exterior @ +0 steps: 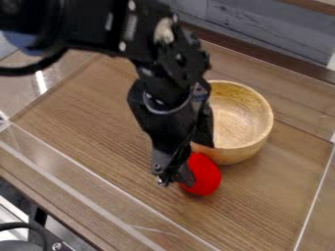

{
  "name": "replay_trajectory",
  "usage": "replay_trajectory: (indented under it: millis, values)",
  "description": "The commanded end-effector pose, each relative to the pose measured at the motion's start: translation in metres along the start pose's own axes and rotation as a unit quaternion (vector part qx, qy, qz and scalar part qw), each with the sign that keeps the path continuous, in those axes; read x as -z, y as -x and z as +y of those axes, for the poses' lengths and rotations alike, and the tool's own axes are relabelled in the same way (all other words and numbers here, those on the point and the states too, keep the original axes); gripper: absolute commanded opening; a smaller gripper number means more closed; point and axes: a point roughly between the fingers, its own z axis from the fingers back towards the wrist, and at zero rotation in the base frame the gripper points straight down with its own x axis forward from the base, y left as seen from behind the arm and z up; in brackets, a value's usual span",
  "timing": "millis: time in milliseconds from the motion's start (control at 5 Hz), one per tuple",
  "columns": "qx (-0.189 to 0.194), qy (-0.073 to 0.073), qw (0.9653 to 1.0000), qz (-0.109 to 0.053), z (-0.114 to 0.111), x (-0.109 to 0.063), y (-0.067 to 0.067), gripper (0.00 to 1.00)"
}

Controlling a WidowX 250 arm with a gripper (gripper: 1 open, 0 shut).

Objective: Move the red object to the left side of the table

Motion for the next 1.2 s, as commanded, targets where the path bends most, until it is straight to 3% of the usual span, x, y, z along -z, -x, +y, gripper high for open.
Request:
replay_trajectory:
  millis: [0, 400, 800, 1000]
  values:
    - [0.030, 0.005, 0.9995, 0.006, -0.003, 0.007, 0.004, 1.00]
    - [0.041, 0.001, 0.9991, 0.005, -0.017, 0.044, 0.011, 1.00]
    - [0.060, -0.007, 0.9981, 0.007, -0.028, 0.050, -0.012, 1.00]
    - [0.066, -0.010, 0.9977, 0.008, -0.031, 0.048, -0.011, 0.00]
